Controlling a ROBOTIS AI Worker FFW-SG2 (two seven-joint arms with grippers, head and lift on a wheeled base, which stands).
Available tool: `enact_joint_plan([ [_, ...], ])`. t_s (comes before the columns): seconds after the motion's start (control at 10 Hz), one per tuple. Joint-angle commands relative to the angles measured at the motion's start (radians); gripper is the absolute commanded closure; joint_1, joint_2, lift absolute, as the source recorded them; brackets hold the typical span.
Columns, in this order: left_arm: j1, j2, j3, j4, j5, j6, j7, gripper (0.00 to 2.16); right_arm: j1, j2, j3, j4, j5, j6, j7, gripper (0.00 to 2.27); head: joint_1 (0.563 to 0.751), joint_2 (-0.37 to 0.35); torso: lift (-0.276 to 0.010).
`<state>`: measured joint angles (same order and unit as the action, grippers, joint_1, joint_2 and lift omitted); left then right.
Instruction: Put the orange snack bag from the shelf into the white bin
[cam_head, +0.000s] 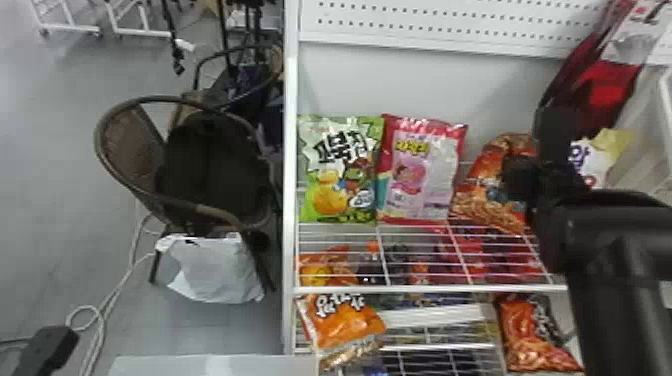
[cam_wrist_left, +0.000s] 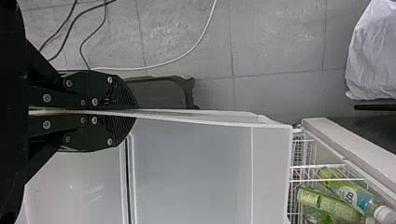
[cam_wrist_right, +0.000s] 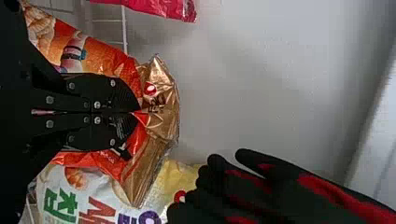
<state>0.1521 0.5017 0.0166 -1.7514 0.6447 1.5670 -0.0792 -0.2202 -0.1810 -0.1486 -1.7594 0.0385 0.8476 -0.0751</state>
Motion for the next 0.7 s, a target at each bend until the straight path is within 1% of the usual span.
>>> enact_joint_plan([
  [0.0,0.000,0.000,-0.004,0.003,-0.003,0.004,0.001,2.13,0.053,0.000,-0.022,-0.112,-0.012,0.044,0.017,2.26,0.695,-0.133,0.001],
  [0.2,-0.002,-0.002,-0.010,0.006,-0.007,0.004,0.001,2.13,0.145,-0.003,-0.049,-0.281,-0.022,0.097,0.028,2.26,0.695,-0.135,0.001],
  [0.4,-0.008,-0.002,-0.014,0.010,-0.010,0.004,0.001,2.13,0.266,-0.003,-0.072,-0.476,-0.032,0.179,0.057,2.26,0.695,-0.137,0.001],
  [0.6,-0.013,0.000,-0.015,0.013,-0.008,0.004,0.001,2.13,0.381,0.011,-0.097,-0.601,-0.052,0.219,0.081,2.26,0.695,-0.132,0.001],
])
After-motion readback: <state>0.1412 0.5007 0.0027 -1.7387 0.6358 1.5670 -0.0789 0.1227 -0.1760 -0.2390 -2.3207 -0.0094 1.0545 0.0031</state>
